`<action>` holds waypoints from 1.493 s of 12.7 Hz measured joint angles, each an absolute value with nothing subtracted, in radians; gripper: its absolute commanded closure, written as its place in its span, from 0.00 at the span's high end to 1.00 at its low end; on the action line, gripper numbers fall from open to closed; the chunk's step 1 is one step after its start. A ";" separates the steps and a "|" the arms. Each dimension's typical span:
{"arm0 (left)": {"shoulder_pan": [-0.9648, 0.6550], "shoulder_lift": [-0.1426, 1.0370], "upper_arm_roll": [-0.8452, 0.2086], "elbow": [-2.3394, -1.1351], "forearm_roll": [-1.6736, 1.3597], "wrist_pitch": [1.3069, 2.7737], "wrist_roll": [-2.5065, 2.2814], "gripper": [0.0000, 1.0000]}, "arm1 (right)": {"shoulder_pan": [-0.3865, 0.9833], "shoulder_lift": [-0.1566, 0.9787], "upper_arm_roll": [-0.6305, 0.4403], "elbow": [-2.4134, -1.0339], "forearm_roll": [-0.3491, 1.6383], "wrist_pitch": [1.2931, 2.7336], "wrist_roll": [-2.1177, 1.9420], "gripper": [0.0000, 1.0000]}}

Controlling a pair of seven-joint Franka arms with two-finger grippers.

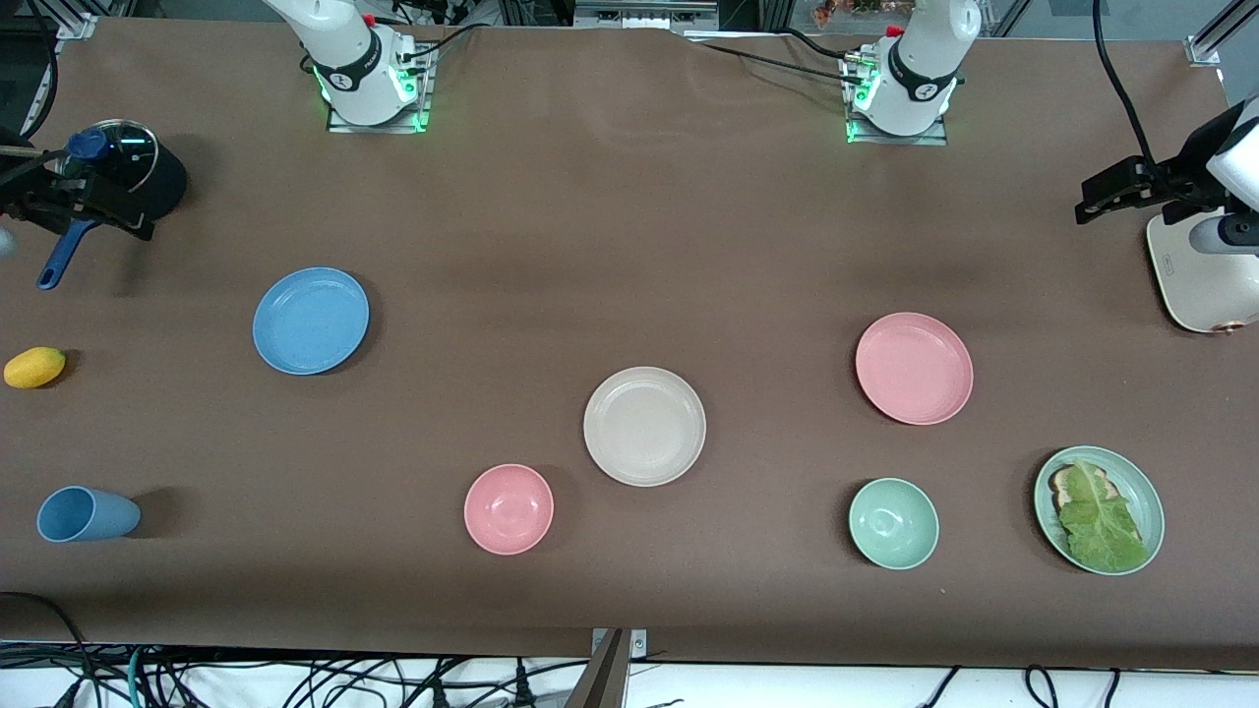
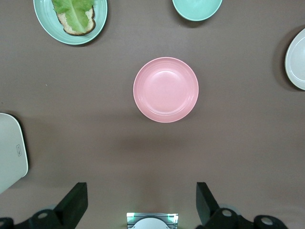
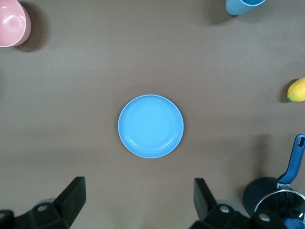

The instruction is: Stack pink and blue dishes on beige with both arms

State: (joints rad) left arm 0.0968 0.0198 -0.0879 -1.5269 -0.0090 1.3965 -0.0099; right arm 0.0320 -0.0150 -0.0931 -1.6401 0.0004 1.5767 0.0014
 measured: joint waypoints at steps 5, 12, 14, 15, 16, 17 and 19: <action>0.097 0.020 -0.088 -1.527 -0.019 1.413 -0.010 1.00 | 0.032 -0.015 -0.093 -1.640 0.000 1.577 0.002 1.00; 0.095 0.023 -0.093 -1.527 -0.019 1.415 -0.010 1.00 | 0.032 -0.015 -0.093 -1.640 0.000 1.577 0.001 1.00; 0.093 0.040 -0.096 -1.528 -0.019 1.415 -0.010 1.00 | 0.032 -0.015 -0.093 -1.640 0.000 1.577 0.001 1.00; 0.093 0.057 -0.095 -1.529 -0.019 1.416 -0.010 1.00 | 0.032 -0.015 -0.093 -1.640 0.000 1.577 0.001 1.00; 0.093 0.078 -0.094 -1.529 -0.019 1.419 -0.010 1.00 | 0.032 -0.015 -0.093 -1.640 0.000 1.577 0.001 1.00; 0.095 0.102 -0.093 -1.528 -0.019 1.431 -0.010 1.00 | 0.032 -0.015 -0.093 -1.640 0.000 1.577 0.001 1.00; 0.098 0.148 -0.092 -1.527 -0.019 1.447 -0.010 1.00 | 0.032 -0.015 -0.093 -1.641 0.000 1.577 0.001 1.00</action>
State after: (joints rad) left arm 0.0984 0.1480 -0.0919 -1.5270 -0.0189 1.4473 -0.0101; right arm 0.0321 -0.0148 -0.0932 -1.6405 0.0003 1.5766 0.0013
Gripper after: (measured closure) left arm 0.000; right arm 0.000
